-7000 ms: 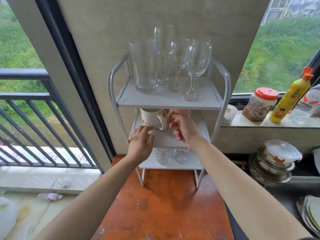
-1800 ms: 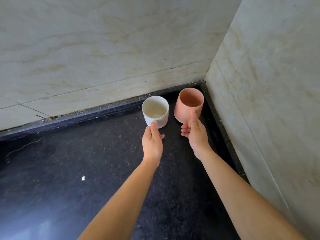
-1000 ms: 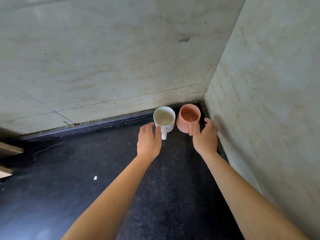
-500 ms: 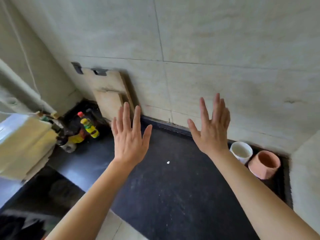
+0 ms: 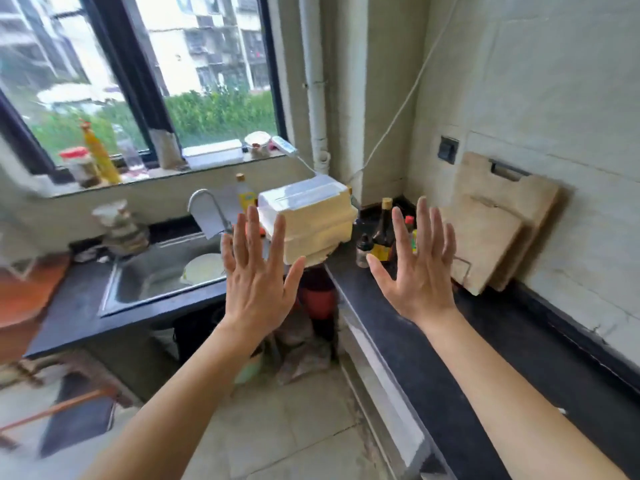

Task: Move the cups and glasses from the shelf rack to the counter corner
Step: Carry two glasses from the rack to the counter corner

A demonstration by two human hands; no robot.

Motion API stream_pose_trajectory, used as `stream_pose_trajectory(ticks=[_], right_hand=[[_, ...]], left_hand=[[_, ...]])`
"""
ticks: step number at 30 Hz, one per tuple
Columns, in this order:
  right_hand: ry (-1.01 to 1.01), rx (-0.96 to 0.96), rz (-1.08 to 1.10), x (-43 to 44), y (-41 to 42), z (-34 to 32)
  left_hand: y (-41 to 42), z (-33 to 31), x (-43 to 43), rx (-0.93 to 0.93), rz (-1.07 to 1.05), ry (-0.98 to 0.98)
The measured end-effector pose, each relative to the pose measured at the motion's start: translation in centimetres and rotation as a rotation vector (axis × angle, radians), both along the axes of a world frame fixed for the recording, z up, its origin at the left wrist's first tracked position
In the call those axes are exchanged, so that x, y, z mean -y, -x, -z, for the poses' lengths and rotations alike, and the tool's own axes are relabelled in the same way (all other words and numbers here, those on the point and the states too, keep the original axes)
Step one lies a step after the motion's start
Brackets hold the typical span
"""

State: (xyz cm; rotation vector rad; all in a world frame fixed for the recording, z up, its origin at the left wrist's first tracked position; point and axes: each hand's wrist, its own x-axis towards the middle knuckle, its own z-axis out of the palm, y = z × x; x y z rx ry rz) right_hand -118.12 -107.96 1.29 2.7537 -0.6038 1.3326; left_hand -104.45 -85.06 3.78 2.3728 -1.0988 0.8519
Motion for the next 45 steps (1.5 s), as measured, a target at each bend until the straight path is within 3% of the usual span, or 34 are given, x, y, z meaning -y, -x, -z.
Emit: stream_pose_trajectory(ticks=[9, 20, 24, 34, 45], right_hand=[[0.076, 0.015, -0.404, -25.0, -26.8, -1.8], [0.109, -0.027, -0.851, -47.5, -50.8, -0.3], [0.063, -0.030, -0.897, -50.2, -55.2, 0.5], [-0.118, -0.173, -1.081, -59.4, -79.9, -1.5], [-0.158, -0.196, -1.179, -68.0, -94.0, -3.5]], left_hand=[[-17.1, -1.4, -28.3, 0.050, -0.372, -0.006], [-29.9, 0.0, -48.2, -0.060, -0.811, -0.023], [-32.7, 1.2, -51.4, -0.086, -0.877, -0.068], [-55.7, -1.9, -58.0, -0.244, -1.077, -0.003], [-70.2, -2.4, -66.8, -0.248, -1.065, 0.142]])
